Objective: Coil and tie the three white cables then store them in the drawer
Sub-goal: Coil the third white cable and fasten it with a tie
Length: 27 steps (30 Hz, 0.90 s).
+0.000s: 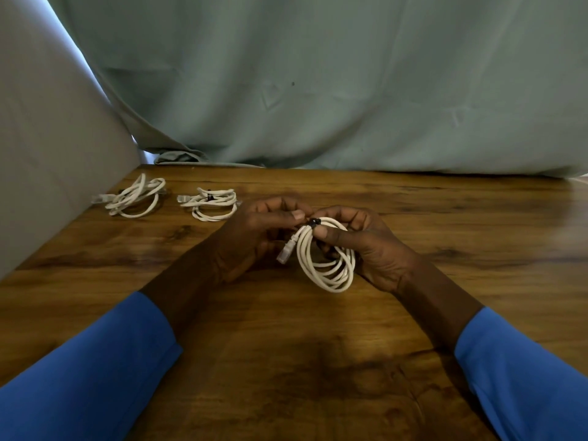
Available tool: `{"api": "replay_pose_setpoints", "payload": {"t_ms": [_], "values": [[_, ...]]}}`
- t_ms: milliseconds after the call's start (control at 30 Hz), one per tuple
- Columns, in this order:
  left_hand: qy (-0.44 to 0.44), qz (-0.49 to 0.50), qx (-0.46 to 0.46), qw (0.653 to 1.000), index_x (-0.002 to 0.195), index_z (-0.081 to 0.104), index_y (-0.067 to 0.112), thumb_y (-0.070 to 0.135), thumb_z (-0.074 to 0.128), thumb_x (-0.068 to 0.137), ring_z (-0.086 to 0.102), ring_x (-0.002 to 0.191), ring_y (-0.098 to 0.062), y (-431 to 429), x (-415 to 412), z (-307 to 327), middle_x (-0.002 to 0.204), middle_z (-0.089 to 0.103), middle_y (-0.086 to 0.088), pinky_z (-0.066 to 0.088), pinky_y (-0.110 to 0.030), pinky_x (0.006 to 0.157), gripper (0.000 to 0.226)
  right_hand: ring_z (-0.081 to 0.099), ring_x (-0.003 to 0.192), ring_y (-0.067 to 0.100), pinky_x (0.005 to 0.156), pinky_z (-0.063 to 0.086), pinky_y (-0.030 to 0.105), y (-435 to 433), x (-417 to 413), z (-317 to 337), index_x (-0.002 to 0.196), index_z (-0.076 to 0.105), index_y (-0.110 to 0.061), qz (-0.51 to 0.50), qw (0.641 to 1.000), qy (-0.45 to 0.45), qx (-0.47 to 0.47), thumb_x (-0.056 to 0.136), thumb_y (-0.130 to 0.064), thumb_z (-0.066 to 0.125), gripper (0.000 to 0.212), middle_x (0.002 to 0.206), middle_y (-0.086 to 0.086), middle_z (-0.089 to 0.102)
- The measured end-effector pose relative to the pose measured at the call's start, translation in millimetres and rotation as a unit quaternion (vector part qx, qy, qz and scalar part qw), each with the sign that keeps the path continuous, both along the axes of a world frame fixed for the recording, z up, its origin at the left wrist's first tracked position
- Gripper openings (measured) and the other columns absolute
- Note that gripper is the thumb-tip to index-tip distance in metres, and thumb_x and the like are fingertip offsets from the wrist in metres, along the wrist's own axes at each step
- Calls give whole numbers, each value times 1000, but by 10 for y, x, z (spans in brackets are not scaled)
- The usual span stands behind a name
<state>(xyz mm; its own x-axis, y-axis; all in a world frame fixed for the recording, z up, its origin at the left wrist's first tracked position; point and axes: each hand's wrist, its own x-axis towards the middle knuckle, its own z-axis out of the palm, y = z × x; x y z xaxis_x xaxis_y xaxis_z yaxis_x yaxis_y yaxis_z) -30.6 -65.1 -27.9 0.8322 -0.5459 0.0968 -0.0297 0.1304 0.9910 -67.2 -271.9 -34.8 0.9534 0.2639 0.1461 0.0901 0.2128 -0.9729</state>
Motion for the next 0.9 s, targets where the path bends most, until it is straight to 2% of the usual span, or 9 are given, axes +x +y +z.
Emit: {"api": "replay_pose_setpoints", "payload": {"t_ms": [100,200,267,467,600,700,900], "values": [[4,-7,-9,1000,102,68,7,16,75,86,70,78,-16,5,-6,6,88,72,-5,56,-27,61,20,71,68,14,63,60,24,-2,7,5,101,72,-3,-1,1000,4,11,73,-9,78,29,86,9,76],[1,5,-8,1000,98,68,4,14,72,81,71,73,-15,-4,-21,17,84,73,-6,56,-24,57,20,71,73,17,67,61,27,-13,20,1,100,73,-6,0,1000,-1,11,74,-8,78,27,90,11,76],[-5,15,-2,1000,94,70,4,13,73,78,71,70,-14,1,-15,18,82,74,-5,56,-24,56,18,71,72,16,64,60,25,-8,20,1,99,73,-7,1,1000,-1,16,76,-6,76,24,89,9,76],[-38,-2,33,999,96,70,1,13,76,77,72,81,-23,68,33,2,90,74,-13,61,-31,67,23,73,72,15,63,58,24,5,-6,-1,100,72,-5,-24,999,-24,-25,74,-5,78,27,87,8,77],[11,-30,29,999,97,70,-1,10,73,81,73,81,-25,69,13,-35,91,74,-16,63,-33,69,19,74,73,18,65,61,28,11,-33,-10,96,74,-9,-36,996,-39,-72,71,-10,82,27,87,9,77],[39,-28,17,999,92,70,1,9,73,78,74,76,-22,48,-3,-39,87,74,-14,62,-30,64,16,73,72,18,65,61,28,19,-48,-10,95,74,-10,-33,994,-48,-93,71,-12,83,26,86,9,77],[74,-16,-16,997,95,67,6,8,74,76,73,72,-19,24,-25,-25,86,74,-12,61,-29,59,21,73,73,16,65,60,27,11,-55,-2,94,74,-11,-22,996,-44,-74,71,-10,81,24,85,7,77]]}}
